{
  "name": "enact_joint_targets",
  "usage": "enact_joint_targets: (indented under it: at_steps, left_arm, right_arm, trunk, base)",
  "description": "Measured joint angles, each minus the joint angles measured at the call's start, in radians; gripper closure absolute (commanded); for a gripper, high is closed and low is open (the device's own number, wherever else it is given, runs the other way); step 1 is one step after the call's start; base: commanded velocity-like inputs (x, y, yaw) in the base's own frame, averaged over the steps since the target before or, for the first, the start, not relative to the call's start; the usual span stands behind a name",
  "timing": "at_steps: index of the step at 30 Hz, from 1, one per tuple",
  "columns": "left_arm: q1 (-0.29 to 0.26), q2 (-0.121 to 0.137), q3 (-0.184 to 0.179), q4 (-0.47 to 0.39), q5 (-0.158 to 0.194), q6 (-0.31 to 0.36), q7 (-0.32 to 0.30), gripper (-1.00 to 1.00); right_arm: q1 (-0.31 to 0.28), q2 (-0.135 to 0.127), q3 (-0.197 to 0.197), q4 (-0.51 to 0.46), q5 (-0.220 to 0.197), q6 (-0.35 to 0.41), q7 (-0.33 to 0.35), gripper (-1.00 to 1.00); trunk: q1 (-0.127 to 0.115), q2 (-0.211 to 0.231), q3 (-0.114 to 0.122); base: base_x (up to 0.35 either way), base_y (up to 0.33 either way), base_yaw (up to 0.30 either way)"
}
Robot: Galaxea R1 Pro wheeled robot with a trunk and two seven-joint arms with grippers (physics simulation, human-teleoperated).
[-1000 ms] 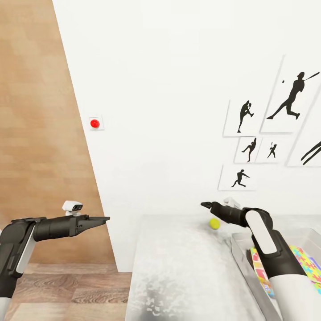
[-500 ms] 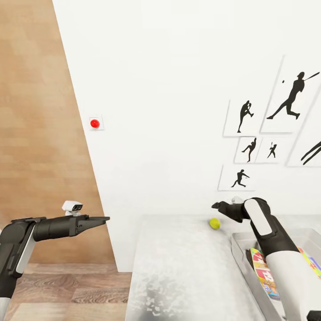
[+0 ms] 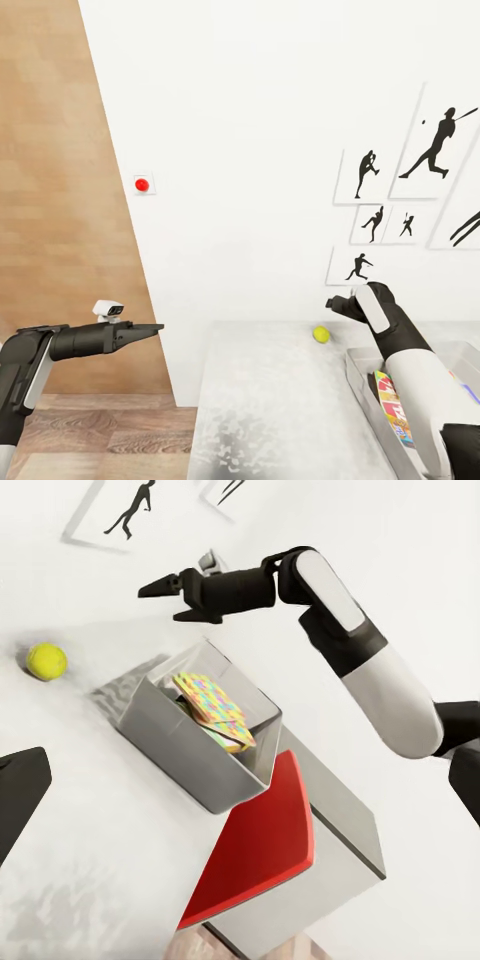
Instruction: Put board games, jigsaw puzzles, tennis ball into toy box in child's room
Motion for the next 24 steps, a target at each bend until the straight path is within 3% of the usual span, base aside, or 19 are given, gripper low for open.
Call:
enact_joint_targets:
  at_steps: [16,24]
  left_arm:
    - [0.0,0.0,0.0,0.0,0.0,-0.001,0.0,-1.0]
    - [0.0,0.0,0.0,0.0,0.0,-0.001,0.0,-1.0]
  right_arm:
    - [-0.03,0.029,0.016,0.035,0.019,-0.005,-0.002,-1.0]
    - [-0.037,0.033,0.041,0.039,0.107,-0.01,-0.003,-1.0]
  trunk:
    - [0.0,0.0,-0.002]
    - [0.0,0.0,-0.012]
  base:
    - [0.0,0.0,0.0]
    - [0.0,0.0,0.0]
